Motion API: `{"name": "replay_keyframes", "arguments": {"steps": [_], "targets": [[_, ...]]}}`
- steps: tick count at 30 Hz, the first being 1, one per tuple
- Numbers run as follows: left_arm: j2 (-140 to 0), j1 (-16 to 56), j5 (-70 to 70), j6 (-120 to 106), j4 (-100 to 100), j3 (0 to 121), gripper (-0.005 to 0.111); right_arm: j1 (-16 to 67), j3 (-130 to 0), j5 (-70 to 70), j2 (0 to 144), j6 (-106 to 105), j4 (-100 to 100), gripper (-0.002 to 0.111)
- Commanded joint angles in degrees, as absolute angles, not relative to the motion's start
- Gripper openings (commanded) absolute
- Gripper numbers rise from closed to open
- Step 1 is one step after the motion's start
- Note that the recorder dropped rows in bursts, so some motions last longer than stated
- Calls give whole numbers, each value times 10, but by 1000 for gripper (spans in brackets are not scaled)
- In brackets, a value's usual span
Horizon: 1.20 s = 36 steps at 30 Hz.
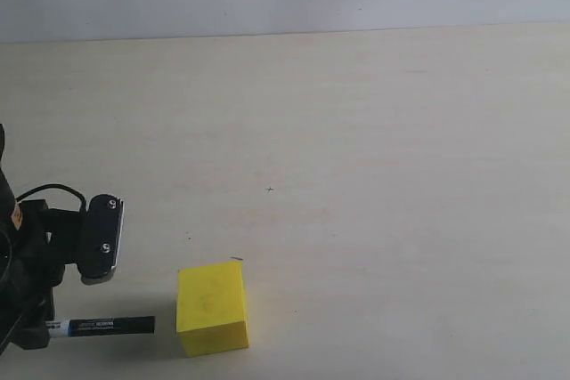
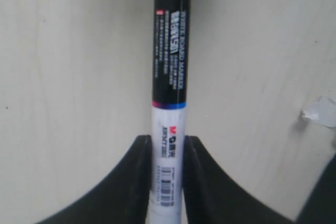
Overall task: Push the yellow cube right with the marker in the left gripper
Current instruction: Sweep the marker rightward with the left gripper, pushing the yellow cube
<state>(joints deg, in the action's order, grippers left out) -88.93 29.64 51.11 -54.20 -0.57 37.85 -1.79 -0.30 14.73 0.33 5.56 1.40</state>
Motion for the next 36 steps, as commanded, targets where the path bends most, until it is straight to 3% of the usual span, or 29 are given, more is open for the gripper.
{"name": "replay_keyframes", "arguments": {"steps": [1, 9, 13, 29, 36], "targets": [[-890, 300, 524, -537, -5, 383, 0, -21, 0, 139, 0, 56, 19, 0], [-901, 304, 424, -511, -34, 389, 0, -21, 0, 139, 0, 56, 19, 0], [-932, 348, 398, -527, -86, 424, 0, -21, 0, 139, 0, 56, 19, 0], [-947, 347, 592, -460, -19, 451, 0, -21, 0, 139, 0, 56, 19, 0], [-947, 359, 468, -461, -90, 453, 0, -21, 0, 139, 0, 56, 19, 0]]}}
